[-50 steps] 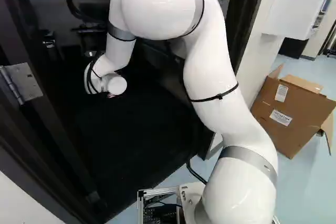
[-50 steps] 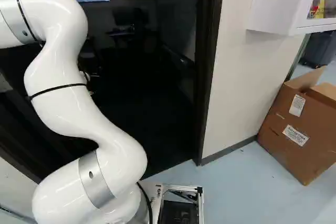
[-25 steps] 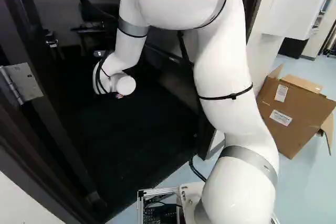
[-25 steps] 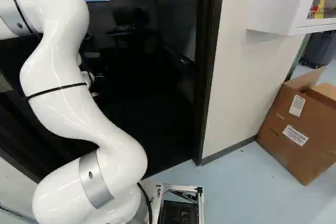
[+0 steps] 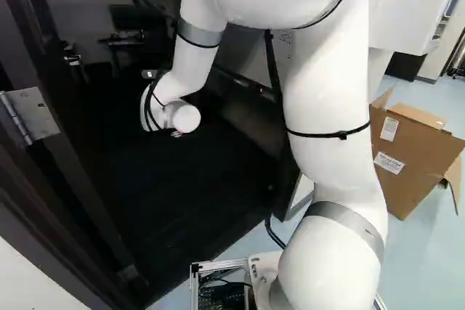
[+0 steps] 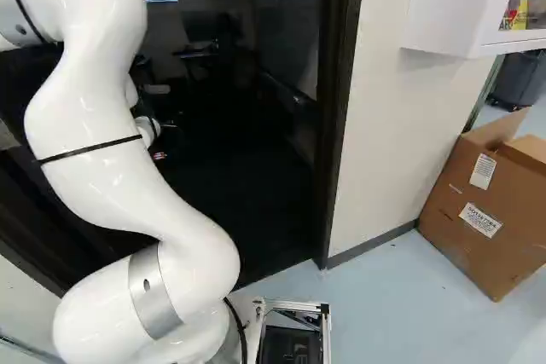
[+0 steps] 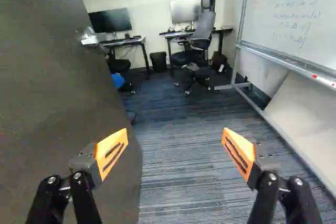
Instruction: Open the door and move inside
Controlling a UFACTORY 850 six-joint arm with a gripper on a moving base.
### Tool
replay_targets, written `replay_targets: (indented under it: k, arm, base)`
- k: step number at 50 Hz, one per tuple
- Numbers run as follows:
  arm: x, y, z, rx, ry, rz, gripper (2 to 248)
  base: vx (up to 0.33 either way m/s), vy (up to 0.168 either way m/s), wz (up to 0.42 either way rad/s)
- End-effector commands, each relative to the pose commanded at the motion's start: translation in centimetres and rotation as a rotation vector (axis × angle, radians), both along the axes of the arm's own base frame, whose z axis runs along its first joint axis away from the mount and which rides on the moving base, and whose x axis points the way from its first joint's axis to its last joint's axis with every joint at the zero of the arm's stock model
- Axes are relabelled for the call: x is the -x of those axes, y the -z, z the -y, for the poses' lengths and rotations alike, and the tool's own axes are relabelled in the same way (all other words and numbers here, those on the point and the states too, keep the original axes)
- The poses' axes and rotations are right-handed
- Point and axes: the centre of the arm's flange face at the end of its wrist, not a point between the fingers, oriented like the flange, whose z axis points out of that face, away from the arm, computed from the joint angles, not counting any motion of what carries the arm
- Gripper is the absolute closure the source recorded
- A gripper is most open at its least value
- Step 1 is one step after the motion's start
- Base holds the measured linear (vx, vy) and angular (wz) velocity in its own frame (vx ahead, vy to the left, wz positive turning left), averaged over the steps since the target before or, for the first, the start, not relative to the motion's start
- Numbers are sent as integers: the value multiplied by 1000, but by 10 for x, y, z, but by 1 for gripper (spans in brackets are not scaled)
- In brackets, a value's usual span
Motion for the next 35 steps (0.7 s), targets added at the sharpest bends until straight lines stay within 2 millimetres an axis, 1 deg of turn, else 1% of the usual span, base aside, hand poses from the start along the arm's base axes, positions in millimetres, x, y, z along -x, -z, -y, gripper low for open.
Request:
replay_targets:
  k: [35]
  arm:
    - [32,-5,59,30,24,-12,3]
  base:
    - [0,0,0]
